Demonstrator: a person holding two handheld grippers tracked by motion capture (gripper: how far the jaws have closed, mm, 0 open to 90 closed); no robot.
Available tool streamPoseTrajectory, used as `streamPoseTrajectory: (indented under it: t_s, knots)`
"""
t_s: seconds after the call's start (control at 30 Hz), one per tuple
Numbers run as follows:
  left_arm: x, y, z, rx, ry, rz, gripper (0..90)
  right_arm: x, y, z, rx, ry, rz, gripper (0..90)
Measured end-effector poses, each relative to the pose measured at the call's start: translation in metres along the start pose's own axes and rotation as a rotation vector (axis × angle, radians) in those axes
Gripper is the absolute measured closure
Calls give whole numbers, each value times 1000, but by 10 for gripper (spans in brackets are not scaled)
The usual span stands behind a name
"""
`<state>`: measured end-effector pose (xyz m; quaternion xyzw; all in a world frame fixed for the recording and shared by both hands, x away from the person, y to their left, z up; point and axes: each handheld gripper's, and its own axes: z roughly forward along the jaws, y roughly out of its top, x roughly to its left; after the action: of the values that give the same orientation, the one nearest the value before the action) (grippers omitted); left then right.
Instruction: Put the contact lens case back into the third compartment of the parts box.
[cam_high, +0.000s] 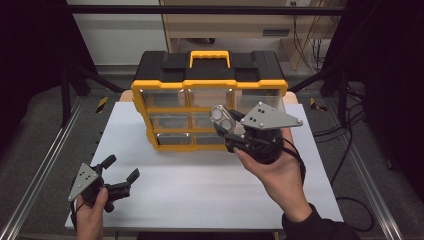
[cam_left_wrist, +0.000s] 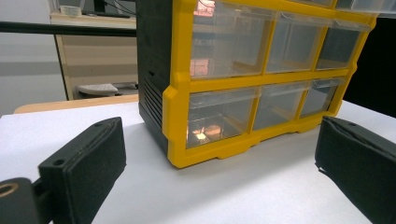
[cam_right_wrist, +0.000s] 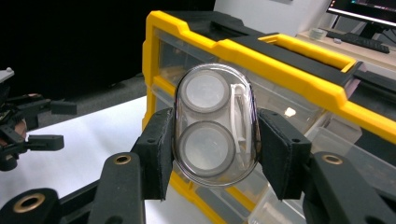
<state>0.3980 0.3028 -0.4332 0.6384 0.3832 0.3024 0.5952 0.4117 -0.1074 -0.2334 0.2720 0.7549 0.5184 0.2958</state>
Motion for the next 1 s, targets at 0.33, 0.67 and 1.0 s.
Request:
streamPoseTrajectory:
  t_s: [0.33, 0.67, 1.0]
  knots:
    - [0, 0, 0, 2, -1, 0, 16, -7, 8, -7, -31, -27, 6, 492]
    - [0, 0, 1, 3, -2, -1, 17, -20, 14, -13, -56, -59, 25, 493]
    - [0, 0, 1, 4, -1, -1, 17, -33, 15, -20, -71, -91, 48, 492]
